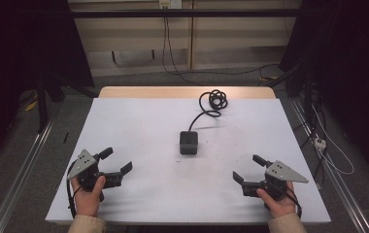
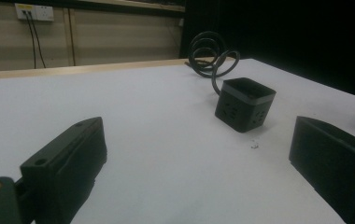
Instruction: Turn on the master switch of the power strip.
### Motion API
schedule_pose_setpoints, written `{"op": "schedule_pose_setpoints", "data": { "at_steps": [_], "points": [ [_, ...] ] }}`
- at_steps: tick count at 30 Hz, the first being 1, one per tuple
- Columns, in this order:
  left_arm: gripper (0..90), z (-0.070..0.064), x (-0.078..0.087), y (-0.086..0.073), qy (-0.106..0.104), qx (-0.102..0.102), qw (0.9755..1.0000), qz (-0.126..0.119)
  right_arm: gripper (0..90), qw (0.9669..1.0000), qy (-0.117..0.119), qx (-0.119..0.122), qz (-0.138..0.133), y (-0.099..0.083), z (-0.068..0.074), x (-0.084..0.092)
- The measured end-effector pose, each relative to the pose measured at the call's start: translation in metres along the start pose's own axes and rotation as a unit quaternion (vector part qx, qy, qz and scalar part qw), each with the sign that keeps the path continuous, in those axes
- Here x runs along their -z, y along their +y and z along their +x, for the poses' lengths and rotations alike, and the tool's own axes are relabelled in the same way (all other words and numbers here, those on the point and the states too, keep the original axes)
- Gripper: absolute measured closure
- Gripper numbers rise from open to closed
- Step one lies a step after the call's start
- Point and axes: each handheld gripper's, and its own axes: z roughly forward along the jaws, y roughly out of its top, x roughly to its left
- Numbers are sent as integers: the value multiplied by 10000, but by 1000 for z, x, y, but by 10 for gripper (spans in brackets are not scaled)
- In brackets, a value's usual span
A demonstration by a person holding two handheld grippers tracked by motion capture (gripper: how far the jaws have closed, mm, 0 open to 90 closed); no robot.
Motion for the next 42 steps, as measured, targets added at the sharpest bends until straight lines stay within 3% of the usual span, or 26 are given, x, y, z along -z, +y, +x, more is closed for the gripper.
{"op": "schedule_pose_setpoints", "data": {
  "at_steps": [16,42],
  "points": [
    [39,-10,-11,11,-104,21,9999,-30,40,10000,-22,-19,-31,0,-1,2],
    [39,-29,-38,19,-339,-39,9993,131,42,10000,51,-15,-36,1,0,2]
  ]
}}
